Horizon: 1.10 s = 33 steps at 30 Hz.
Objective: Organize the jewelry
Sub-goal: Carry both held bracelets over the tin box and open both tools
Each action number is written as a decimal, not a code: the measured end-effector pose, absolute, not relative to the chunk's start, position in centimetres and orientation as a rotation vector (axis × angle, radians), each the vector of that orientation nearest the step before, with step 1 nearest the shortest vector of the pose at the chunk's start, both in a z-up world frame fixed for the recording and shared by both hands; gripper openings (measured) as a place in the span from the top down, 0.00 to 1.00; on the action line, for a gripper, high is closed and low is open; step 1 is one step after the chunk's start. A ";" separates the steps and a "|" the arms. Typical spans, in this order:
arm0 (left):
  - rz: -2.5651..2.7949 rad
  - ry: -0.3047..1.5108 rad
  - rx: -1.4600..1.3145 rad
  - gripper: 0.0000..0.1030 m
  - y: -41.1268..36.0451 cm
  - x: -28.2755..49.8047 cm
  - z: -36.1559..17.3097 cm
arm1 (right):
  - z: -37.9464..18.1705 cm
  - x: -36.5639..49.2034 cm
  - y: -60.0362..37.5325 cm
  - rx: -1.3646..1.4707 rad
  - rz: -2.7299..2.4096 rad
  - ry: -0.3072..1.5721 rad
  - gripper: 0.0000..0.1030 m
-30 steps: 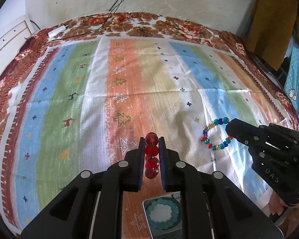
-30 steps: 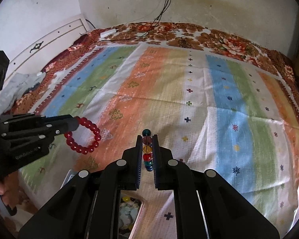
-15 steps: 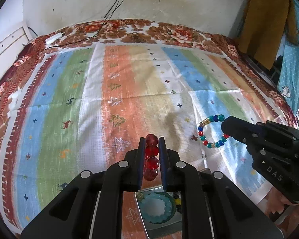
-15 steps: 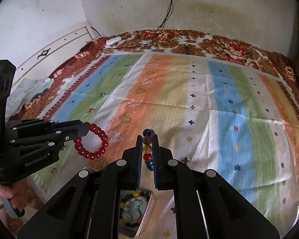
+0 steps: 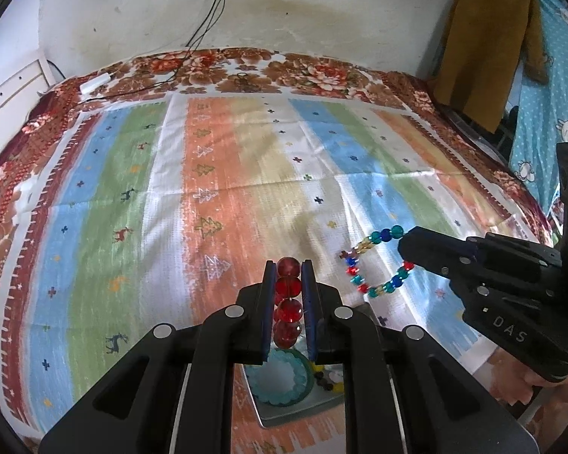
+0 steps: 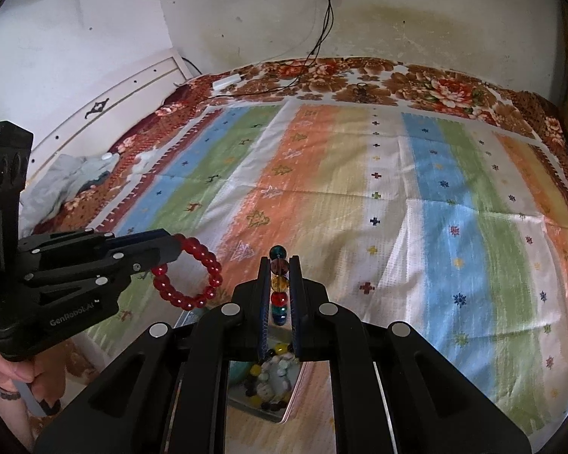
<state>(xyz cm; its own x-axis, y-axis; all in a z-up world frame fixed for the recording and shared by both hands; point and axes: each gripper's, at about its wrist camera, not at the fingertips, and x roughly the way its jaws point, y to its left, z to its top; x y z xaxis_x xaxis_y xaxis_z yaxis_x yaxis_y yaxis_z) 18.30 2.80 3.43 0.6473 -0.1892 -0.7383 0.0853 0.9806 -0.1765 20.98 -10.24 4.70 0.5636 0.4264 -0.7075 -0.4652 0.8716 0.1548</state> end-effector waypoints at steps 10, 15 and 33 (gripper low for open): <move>-0.172 0.863 -0.110 0.88 1.9 16.0 2.8 | 3.7 18.8 -10.8 -0.059 0.558 0.850 0.90; -0.178 0.879 -0.099 0.88 1.4 14.8 2.0 | 2.9 18.0 -10.6 -0.061 0.577 0.875 0.90; -0.114 0.888 -0.064 0.68 2.5 13.4 1.0 | 2.9 16.6 -12.7 -0.017 0.573 0.829 0.45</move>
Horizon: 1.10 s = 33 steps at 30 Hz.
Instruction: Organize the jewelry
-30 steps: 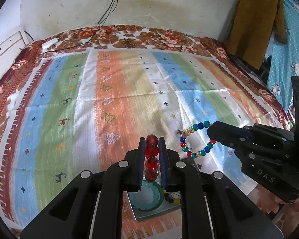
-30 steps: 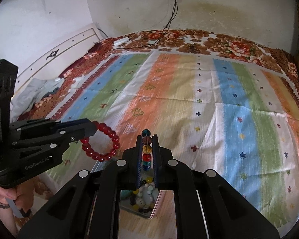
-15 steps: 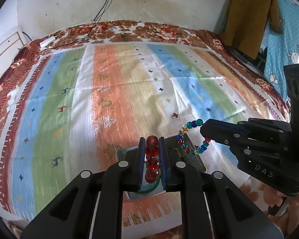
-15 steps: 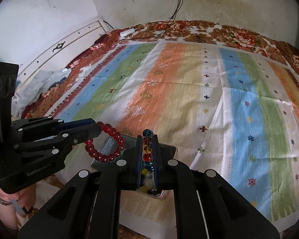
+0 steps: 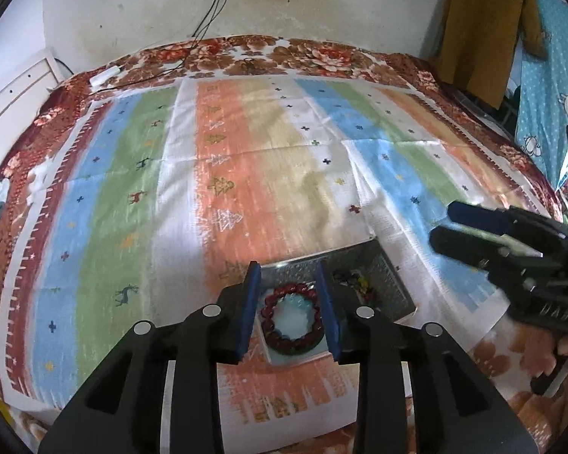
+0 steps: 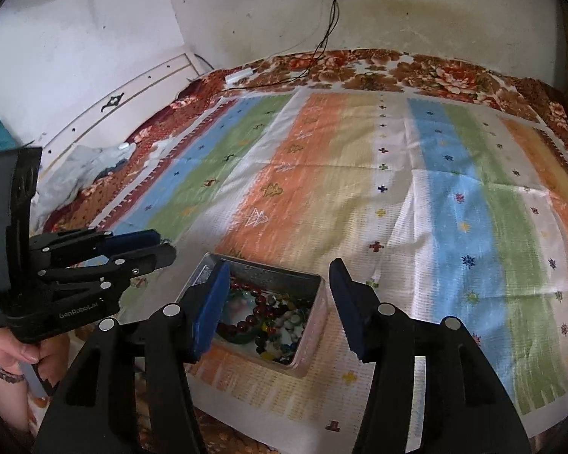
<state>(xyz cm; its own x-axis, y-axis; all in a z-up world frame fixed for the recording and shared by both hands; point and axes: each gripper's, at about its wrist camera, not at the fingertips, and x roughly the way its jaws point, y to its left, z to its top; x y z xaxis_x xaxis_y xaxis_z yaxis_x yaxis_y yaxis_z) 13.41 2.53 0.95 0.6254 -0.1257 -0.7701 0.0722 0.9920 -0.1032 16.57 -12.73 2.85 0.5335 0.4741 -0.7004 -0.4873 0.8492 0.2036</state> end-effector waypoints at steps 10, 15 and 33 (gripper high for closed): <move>-0.148 0.864 -0.103 0.19 3.5 11.2 0.8 | 2.8 14.6 -14.1 -0.002 0.604 0.796 0.27; -0.145 0.851 -0.088 0.09 3.5 10.1 0.7 | 2.8 13.5 -14.5 -0.016 0.595 0.774 0.18; -0.086 0.771 -0.008 0.06 1.8 6.2 0.7 | 2.3 9.2 -15.8 -0.060 0.564 0.706 0.05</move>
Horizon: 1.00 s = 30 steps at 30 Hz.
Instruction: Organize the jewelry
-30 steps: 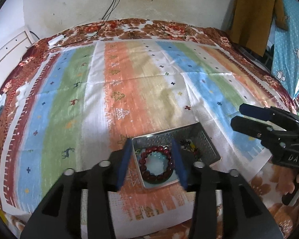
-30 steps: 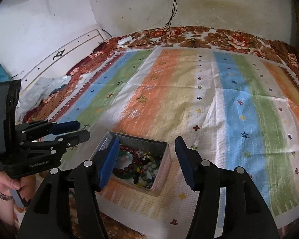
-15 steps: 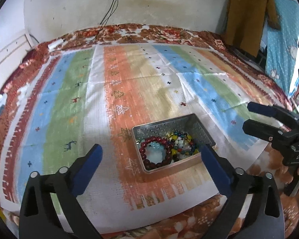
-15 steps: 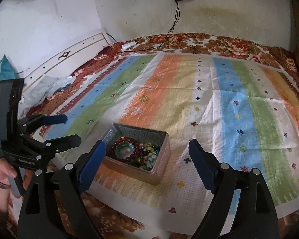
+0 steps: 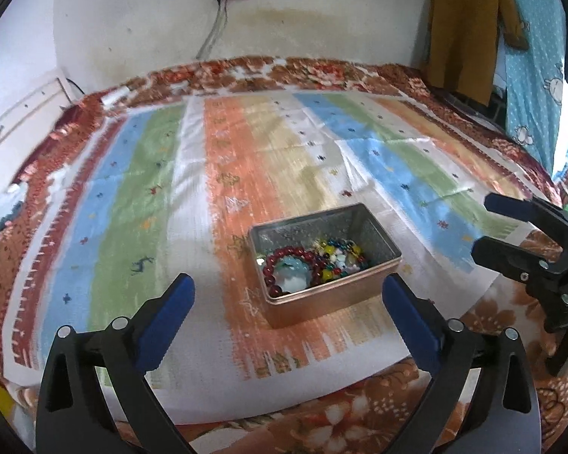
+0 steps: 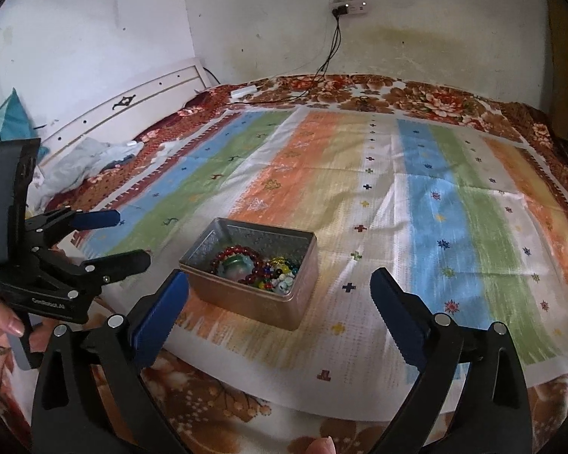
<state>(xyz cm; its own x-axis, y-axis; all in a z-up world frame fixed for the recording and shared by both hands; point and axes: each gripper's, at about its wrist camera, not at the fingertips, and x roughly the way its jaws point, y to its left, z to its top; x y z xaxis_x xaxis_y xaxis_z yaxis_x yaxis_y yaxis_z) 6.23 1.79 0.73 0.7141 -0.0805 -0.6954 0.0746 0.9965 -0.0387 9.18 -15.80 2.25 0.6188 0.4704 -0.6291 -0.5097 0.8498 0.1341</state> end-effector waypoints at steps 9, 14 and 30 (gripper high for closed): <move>-0.086 0.694 0.013 0.06 1.1 5.0 0.9 | 1.8 7.6 -16.1 -0.075 0.548 0.677 0.05; -0.077 0.665 0.049 0.06 0.3 4.7 0.9 | 1.7 7.2 -16.0 -0.088 0.540 0.651 0.05; -0.069 0.624 -0.011 0.06 1.2 4.3 0.6 | 1.2 7.1 -17.4 -0.053 0.530 0.624 0.05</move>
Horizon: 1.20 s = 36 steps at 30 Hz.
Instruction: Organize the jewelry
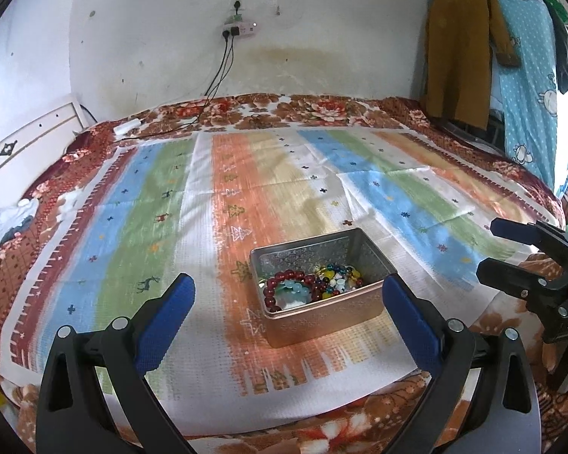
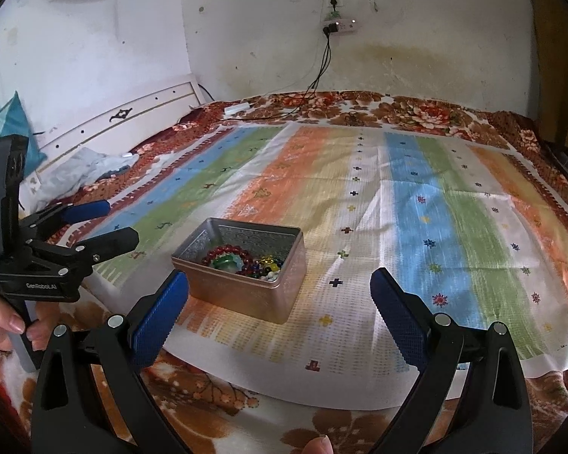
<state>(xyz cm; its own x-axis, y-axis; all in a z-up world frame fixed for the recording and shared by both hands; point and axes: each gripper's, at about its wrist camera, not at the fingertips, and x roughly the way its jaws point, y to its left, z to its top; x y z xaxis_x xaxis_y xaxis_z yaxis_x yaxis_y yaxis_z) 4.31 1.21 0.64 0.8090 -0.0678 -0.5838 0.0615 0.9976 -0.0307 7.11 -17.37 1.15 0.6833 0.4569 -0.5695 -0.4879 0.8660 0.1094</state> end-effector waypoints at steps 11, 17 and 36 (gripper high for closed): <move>-0.092 0.618 -0.017 0.06 1.0 4.3 0.5 | 0.7 6.6 -16.4 -0.068 0.569 0.639 0.05; -0.101 0.617 -0.009 0.06 0.7 4.2 0.5 | 0.7 6.8 -17.0 -0.032 0.569 0.648 0.05; -0.101 0.616 -0.011 0.06 0.6 4.3 0.5 | 0.4 7.1 -17.3 -0.028 0.547 0.660 0.05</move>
<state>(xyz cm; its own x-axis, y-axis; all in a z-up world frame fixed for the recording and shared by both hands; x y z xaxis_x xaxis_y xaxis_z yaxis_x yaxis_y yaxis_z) 4.33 0.63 0.47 0.8116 -0.0976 -0.5760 0.0913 0.9950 -0.0399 7.13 -17.26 0.35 0.6548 0.4736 -0.5890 -0.4908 0.8591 0.1451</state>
